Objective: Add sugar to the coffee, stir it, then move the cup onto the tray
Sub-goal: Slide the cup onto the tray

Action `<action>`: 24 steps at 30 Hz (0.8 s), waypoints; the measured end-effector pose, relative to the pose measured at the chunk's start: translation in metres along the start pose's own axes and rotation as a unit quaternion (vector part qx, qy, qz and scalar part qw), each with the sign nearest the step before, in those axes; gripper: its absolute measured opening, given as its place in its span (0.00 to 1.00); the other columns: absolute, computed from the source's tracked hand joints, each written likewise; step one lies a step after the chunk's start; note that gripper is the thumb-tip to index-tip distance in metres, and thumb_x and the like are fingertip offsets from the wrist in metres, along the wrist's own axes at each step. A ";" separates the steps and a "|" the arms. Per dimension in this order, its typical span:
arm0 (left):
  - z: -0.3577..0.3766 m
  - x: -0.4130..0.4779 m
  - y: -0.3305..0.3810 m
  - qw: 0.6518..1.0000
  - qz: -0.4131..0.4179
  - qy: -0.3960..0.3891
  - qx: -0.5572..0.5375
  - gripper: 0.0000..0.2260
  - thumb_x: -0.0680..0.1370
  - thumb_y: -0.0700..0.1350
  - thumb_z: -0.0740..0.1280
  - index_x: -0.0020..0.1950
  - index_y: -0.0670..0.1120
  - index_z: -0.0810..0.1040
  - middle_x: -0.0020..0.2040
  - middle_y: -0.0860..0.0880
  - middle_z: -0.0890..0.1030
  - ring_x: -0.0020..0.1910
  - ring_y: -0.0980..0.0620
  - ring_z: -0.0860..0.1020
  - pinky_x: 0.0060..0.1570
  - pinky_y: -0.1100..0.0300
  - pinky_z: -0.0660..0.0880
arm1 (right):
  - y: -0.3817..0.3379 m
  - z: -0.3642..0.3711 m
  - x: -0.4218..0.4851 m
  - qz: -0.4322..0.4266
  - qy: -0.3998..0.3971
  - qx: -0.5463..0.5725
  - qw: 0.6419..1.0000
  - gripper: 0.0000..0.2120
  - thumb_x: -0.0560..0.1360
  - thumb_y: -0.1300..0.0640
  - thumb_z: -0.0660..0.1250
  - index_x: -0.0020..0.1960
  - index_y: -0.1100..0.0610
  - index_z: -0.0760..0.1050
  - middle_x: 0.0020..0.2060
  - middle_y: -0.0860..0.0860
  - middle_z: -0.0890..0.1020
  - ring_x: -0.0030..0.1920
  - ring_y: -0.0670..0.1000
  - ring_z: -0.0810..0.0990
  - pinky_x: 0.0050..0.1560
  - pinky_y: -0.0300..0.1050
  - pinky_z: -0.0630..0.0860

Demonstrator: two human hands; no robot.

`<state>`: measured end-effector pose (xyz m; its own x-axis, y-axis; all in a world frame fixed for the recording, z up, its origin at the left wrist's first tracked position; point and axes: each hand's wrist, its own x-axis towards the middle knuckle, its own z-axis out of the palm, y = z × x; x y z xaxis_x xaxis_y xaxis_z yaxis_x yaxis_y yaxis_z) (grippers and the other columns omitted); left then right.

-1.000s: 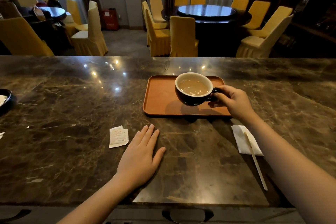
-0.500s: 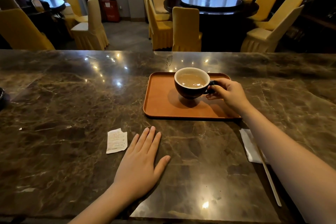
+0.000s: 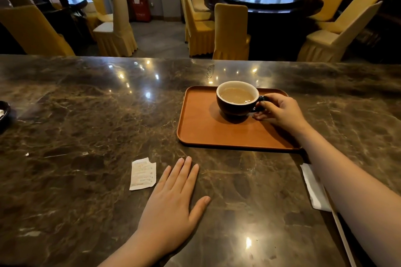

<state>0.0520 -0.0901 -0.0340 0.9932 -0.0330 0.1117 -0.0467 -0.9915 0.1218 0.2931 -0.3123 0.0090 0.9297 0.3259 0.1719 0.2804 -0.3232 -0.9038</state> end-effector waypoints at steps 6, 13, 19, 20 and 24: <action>0.000 0.000 0.000 1.000 0.000 -0.008 -0.002 0.28 0.77 0.63 0.48 0.72 0.48 0.59 0.72 0.48 0.63 0.72 0.50 0.59 0.66 0.56 0.49 | 0.000 -0.001 0.000 -0.004 -0.009 0.003 1.000 0.11 0.77 0.64 0.59 0.58 0.61 0.73 0.41 0.51 0.81 0.36 0.43 0.84 0.36 0.33 0.79; 0.000 0.001 0.000 1.000 0.003 -0.003 -0.007 0.29 0.77 0.63 0.47 0.72 0.48 0.58 0.73 0.48 0.61 0.72 0.50 0.57 0.67 0.56 0.49 | -0.003 -0.002 -0.002 -0.008 -0.012 -0.004 1.000 0.10 0.77 0.64 0.59 0.57 0.58 0.73 0.40 0.52 0.81 0.34 0.42 0.83 0.34 0.33 0.79; 0.000 0.001 0.000 1.000 0.004 0.004 -0.014 0.28 0.77 0.63 0.47 0.72 0.48 0.58 0.73 0.48 0.60 0.72 0.50 0.56 0.67 0.56 0.48 | -0.002 -0.005 -0.003 -0.020 -0.020 -0.041 0.999 0.11 0.77 0.64 0.59 0.58 0.59 0.73 0.36 0.54 0.80 0.32 0.43 0.82 0.35 0.34 0.79; -0.001 0.000 0.000 1.000 0.004 0.004 -0.012 0.28 0.77 0.63 0.47 0.72 0.48 0.58 0.73 0.48 0.61 0.72 0.50 0.57 0.67 0.56 0.48 | -0.002 -0.005 -0.003 -0.021 -0.020 -0.043 0.999 0.11 0.77 0.64 0.59 0.58 0.59 0.73 0.36 0.54 0.81 0.32 0.43 0.82 0.35 0.34 0.79; 0.000 -0.001 0.000 1.000 0.005 0.006 -0.012 0.28 0.77 0.63 0.47 0.72 0.48 0.58 0.73 0.48 0.60 0.72 0.50 0.57 0.67 0.56 0.47 | 0.000 -0.006 -0.005 -0.015 -0.017 -0.038 0.999 0.12 0.77 0.64 0.59 0.59 0.59 0.73 0.36 0.53 0.81 0.32 0.43 0.82 0.35 0.33 0.79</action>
<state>0.0512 -0.0904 -0.0338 0.9913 -0.0404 0.1252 -0.0586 -0.9877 0.1448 0.2896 -0.3194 0.0109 0.9122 0.3662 0.1837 0.3264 -0.3786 -0.8661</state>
